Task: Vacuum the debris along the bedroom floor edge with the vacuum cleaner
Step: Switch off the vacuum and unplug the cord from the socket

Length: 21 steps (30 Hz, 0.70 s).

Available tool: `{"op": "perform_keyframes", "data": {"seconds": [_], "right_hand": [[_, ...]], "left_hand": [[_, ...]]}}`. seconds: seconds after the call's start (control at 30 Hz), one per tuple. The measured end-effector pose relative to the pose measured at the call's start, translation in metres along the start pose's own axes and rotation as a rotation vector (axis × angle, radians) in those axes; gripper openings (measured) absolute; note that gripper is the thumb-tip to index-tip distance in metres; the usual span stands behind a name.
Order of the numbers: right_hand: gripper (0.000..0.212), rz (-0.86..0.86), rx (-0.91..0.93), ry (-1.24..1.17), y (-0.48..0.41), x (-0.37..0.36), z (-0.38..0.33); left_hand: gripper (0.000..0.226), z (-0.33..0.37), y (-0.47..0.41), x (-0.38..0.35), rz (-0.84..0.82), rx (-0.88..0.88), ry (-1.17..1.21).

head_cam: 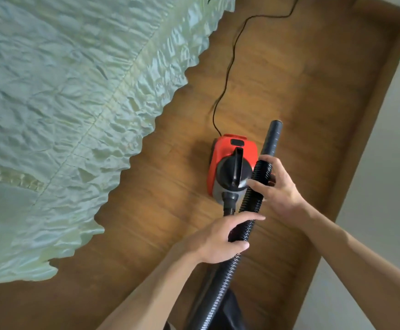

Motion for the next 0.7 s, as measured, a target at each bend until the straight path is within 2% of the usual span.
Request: {"op": "perform_keyframes", "data": {"seconds": [0.4, 0.7], "right_hand": [[0.054, -0.019, -0.153, -0.092, -0.031, 0.056, 0.057], [0.056, 0.007, -0.259, -0.080, -0.061, 0.060, 0.080]], "left_hand": [[0.056, 0.029, -0.072, -0.007, -0.039, 0.110, 0.034], [0.057, 0.028, -0.107, 0.006, -0.045, 0.136, 0.008]]}}
Point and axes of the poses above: each hand's wrist, its own y-axis away from the middle knuckle, its own x-axis out of the back of the hand, z = x × y, the point moved 7 cm from there along -y, towards the middle knuckle, and after that the axes turned 14 degrees about x, right-handed, at the moved point
